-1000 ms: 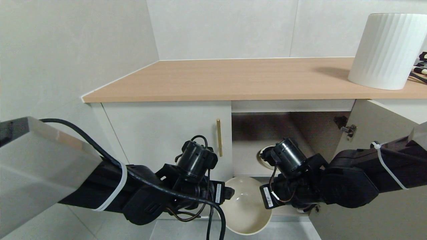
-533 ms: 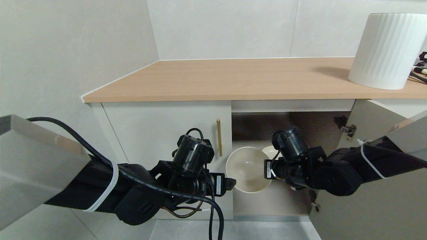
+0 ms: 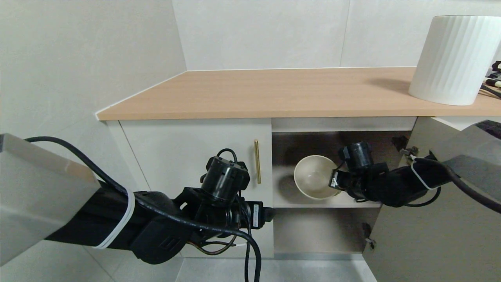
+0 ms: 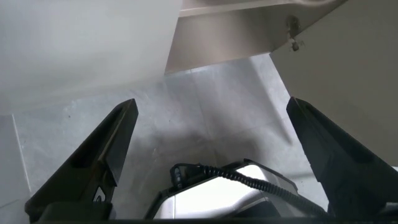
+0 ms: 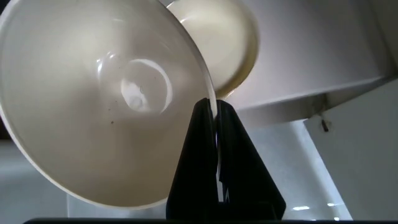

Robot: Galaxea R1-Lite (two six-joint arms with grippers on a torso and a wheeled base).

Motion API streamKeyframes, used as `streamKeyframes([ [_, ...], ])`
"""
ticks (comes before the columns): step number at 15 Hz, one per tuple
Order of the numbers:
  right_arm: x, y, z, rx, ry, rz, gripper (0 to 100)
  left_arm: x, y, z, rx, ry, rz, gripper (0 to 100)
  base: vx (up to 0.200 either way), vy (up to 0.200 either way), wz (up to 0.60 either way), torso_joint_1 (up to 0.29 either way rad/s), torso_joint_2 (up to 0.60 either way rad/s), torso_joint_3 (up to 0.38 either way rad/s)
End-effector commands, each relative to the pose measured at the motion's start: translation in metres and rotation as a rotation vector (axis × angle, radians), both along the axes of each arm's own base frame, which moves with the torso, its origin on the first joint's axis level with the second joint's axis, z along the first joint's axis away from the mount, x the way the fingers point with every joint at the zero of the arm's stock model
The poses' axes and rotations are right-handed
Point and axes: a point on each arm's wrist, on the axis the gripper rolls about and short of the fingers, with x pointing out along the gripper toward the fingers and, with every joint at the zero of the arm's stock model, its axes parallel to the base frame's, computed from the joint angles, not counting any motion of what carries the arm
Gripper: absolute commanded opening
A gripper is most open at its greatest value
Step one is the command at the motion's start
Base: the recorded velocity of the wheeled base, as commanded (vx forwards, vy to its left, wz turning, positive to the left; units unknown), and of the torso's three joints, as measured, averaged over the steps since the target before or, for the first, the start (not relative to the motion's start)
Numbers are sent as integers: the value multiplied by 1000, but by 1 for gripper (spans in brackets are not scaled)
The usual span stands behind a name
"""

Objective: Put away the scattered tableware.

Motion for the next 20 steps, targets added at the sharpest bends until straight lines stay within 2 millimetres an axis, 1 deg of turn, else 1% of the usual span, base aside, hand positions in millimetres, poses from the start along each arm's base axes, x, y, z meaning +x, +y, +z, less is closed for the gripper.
streamKeyframes([
  [1, 14, -9, -14, -4, 14, -36, 0, 0, 0, 0, -1, -1, 0, 100, 0, 0, 0, 0, 0, 0],
  [4, 26, -21, -18, 17, 8, -79, 0, 0, 0, -1, 2, 3, 0, 100, 0, 0, 0, 0, 0, 0],
  [5, 33, -26, -21, 23, -9, -94, 0, 0, 0, -1, 1, 2, 0, 100, 0, 0, 0, 0, 0, 0],
  [7, 39, -31, -28, 26, -23, -107, 0, 0, 0, -1, 2, 3, 0, 100, 0, 0, 0, 0, 0, 0],
  [9, 45, -30, -34, 28, -29, -109, 0, 0, 0, -1, 1, 2, 0, 100, 0, 0, 0, 0, 0, 0],
  [11, 53, -28, -47, 19, -19, -108, 0, 1, 1, -1, 2, 3, 3, 100, 0, 0, 0, 0, 0, 0],
  [20, 56, -27, -55, 12, -9, -108, 0, 2, 1, -3, 5, 6, 4, 100, 0, 0, 0, 0, 0, 0],
])
